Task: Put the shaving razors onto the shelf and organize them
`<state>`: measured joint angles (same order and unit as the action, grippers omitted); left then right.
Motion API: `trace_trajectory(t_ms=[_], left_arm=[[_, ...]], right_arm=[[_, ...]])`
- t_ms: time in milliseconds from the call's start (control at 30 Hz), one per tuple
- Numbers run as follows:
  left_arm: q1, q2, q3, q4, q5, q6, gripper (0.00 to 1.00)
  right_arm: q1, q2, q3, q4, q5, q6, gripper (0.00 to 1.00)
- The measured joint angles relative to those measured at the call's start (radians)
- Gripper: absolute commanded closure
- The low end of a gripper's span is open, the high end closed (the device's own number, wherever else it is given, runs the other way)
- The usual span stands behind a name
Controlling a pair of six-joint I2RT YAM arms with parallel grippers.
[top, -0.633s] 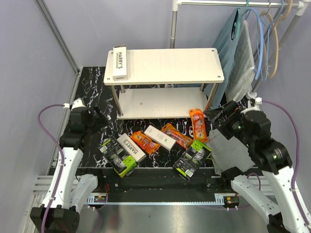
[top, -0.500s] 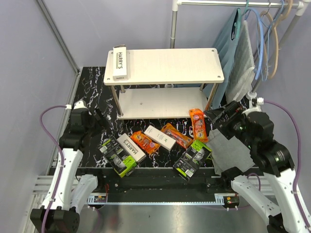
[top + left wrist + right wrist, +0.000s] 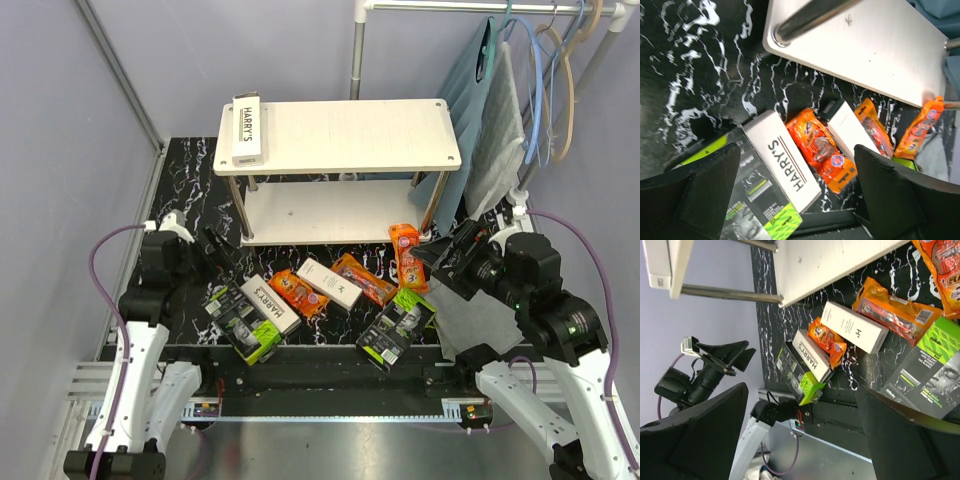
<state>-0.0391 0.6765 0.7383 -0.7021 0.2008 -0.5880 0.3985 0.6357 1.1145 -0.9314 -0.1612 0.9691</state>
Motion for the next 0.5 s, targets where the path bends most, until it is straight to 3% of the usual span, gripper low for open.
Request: trace_trajectory(t_ms=[333, 500], left_arm=[[-0.084, -0.028, -0.063, -0.003, 0.066, -0.073, 0.01], [-0.152, -0.040, -0.072, 0.010, 0.081, -0.099, 0.01]], right_arm=[[0.019, 0.090, -0.045, -0.031, -0.084, -0.038, 0.00], [0.212, 0.168, -0.069, -0.018, -0.023, -0.030, 0.00]])
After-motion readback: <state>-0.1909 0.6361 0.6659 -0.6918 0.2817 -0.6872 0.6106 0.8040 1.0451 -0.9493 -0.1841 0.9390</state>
